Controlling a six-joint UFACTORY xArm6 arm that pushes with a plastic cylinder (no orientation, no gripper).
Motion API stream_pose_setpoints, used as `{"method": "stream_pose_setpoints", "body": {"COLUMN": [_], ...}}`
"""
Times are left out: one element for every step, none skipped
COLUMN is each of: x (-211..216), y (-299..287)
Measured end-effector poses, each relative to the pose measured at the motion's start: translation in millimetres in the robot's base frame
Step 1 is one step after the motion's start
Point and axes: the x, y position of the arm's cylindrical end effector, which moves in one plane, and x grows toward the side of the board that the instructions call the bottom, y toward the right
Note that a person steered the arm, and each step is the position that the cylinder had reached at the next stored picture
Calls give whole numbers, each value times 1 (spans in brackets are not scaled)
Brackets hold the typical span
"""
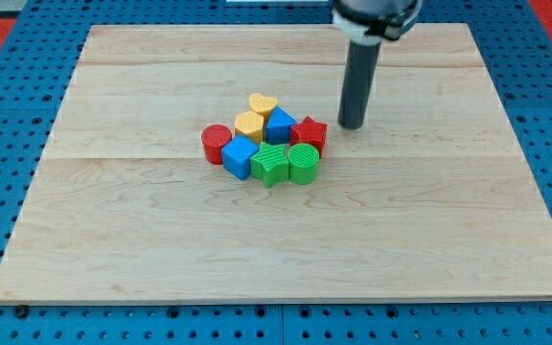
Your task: Move the green circle and red star towards the bottom center
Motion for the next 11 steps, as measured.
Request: {"method": "stream_pose_setpoints", "body": {"x": [39,2,-27,11,44,49,51,24,49,70,40], "y": [-45,-9,-79,-102,-89,-116,-98,-84,-63,-67,-66]}}
